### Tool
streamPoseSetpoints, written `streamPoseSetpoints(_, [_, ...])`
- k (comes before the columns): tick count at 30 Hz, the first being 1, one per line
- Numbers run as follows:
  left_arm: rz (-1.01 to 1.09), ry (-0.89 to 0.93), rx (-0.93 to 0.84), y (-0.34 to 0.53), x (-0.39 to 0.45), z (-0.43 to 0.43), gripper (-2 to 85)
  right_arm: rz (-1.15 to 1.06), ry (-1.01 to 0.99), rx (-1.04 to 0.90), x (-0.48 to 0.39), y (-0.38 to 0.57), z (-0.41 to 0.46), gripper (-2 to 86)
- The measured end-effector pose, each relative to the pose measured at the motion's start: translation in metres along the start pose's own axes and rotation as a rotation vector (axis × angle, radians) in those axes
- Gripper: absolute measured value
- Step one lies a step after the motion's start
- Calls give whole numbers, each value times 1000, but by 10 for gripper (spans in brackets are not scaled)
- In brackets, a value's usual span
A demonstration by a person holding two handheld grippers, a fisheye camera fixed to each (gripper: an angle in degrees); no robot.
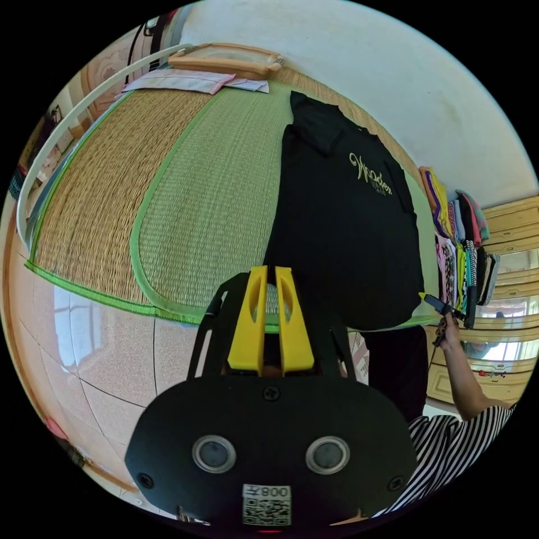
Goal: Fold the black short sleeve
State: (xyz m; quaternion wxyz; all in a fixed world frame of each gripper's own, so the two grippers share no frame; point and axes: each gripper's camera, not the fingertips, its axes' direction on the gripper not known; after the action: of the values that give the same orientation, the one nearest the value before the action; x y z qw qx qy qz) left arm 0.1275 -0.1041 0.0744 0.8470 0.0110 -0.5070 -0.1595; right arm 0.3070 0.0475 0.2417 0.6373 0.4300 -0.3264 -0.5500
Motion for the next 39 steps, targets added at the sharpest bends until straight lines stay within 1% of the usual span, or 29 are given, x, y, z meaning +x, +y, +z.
streamPoseSetpoints(3, [-40, 17, -62, 5, -8, 17, 52, 28, -31, 37, 4, 14, 6, 3])
streamPoseSetpoints(4, [-45, 30, -38, 7, -10, 18, 55, 31, -35, 41, 4, 16, 7, 4])
streamPoseSetpoints(9, [-36, 15, -60, 9, -8, 25, 56, -23, -13, 35, -4, 30, 15, 9])
streamPoseSetpoints(13, [-41, 32, -61, 10, -10, 28, 62, -1, -83, 5, 5, 36, 16, 16])
streamPoseSetpoints(18, [-59, 69, -25, 14, -13, 31, 70, 81, -103, 106, 35, 61, -7, 60])
streamPoseSetpoints(23, [-56, 80, -56, 16, -10, 50, 78, 101, -108, 64, 45, 61, 6, 79])
streamPoseSetpoints(25, [-64, 70, -52, 18, -9, 55, 80, 94, -91, 31, 39, 59, 17, 81])
streamPoseSetpoints(27, [-56, 59, -58, 20, -7, 59, 81, 81, -22, 33, 29, 61, 19, 80])
streamPoseSetpoints(36, [-8, 3, -61, 39, -2, 78, 69, 50, 82, 39, 9, 80, 29, 72])
streamPoseSetpoints(39, [7, 67, -84, 47, -4, 88, 51, 58, 70, 44, 12, 87, 30, 72])
